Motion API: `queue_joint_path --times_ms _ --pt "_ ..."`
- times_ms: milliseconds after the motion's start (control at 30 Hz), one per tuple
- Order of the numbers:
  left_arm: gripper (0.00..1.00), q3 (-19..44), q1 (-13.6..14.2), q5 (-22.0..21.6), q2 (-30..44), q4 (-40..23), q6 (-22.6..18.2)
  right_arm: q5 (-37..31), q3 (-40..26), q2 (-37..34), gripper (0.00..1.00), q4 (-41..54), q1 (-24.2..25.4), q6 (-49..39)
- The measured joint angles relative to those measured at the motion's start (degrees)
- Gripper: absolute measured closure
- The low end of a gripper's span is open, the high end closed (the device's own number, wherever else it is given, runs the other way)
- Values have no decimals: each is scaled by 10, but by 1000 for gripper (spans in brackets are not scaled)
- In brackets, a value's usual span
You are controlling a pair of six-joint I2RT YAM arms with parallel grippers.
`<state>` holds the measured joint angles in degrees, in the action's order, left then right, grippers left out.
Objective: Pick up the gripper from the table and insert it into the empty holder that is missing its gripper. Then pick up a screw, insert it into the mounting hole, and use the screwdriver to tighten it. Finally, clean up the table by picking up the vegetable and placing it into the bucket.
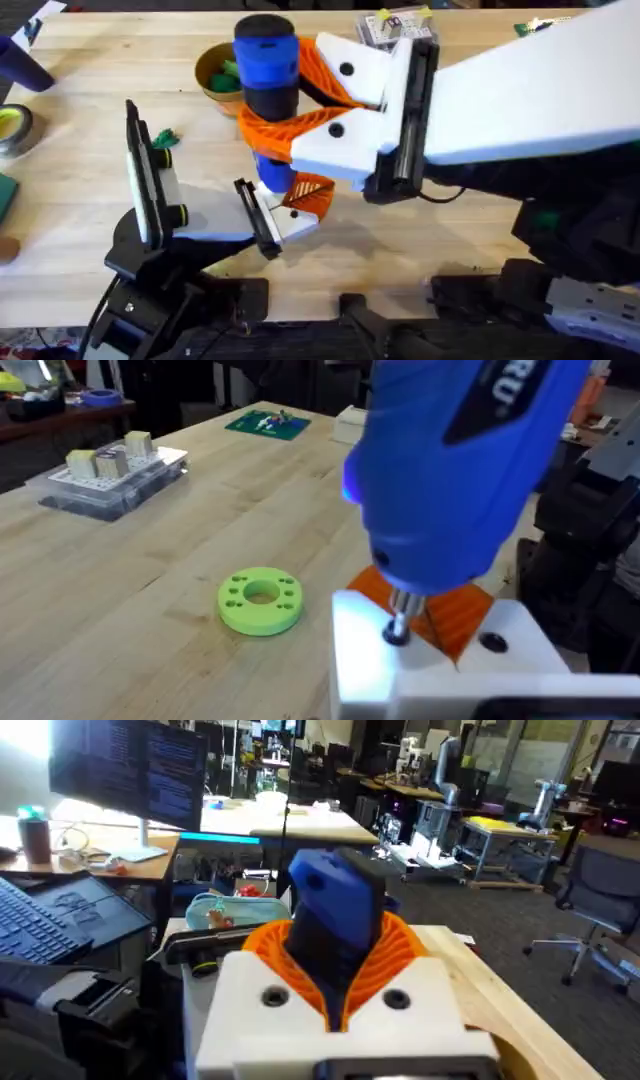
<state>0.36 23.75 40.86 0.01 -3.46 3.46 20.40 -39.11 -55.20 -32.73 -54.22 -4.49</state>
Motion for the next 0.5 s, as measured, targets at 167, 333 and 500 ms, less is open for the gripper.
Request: queue_joint_path --times_ms 167,333,500 --pt "983 0 0 0 0 0 0 0 0 0 954 0 0 0" --pt "983 0 0 0 0 0 0 0 0 0 955 0 0 -3" --pt "983 0 0 0 0 0 0 0 0 0 955 0 0 -9"
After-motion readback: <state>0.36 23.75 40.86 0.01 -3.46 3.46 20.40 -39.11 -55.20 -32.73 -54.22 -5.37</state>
